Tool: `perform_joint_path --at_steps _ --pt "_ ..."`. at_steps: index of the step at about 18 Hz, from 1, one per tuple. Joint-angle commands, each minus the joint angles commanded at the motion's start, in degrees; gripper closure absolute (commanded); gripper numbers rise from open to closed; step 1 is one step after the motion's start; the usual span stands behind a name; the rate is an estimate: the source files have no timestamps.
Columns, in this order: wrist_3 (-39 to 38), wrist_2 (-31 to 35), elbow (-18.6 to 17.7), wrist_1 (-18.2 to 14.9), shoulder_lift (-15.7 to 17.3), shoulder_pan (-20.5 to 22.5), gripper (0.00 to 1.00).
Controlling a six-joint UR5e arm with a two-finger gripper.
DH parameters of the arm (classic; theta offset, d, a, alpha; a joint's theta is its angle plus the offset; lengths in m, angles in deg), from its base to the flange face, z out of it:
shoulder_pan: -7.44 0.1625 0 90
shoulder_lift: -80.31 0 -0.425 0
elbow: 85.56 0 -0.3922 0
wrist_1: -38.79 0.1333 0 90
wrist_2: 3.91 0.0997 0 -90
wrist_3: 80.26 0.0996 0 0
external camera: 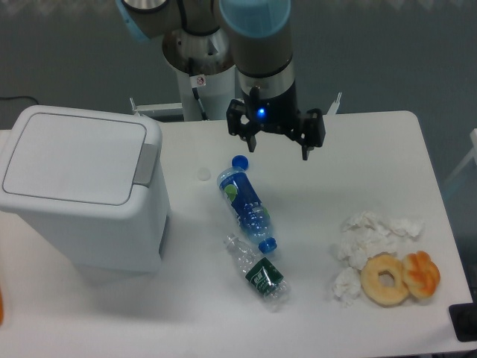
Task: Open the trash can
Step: 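Move the open gripper toward the white trash can lid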
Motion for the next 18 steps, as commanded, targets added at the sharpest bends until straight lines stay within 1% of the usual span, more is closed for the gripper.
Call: perform_joint_path --at_steps 8,11,13,16,18 --pt "-0.3 -0.4 -0.1 0.5 -0.4 -0.4 0.00" --pt "-0.3 -0.2 -1.7 0.8 -0.4 -0.9 0.00" --pt "-1.0 -0.4 -1.7 1.0 -0.4 -1.0 0.00" --pt "-6.4 -0.6 -1.4 1.8 -1.1 -2.3 0.00" --pt "-12.4 -2.8 -1.1 4.0 -2.0 -2.5 0.00"
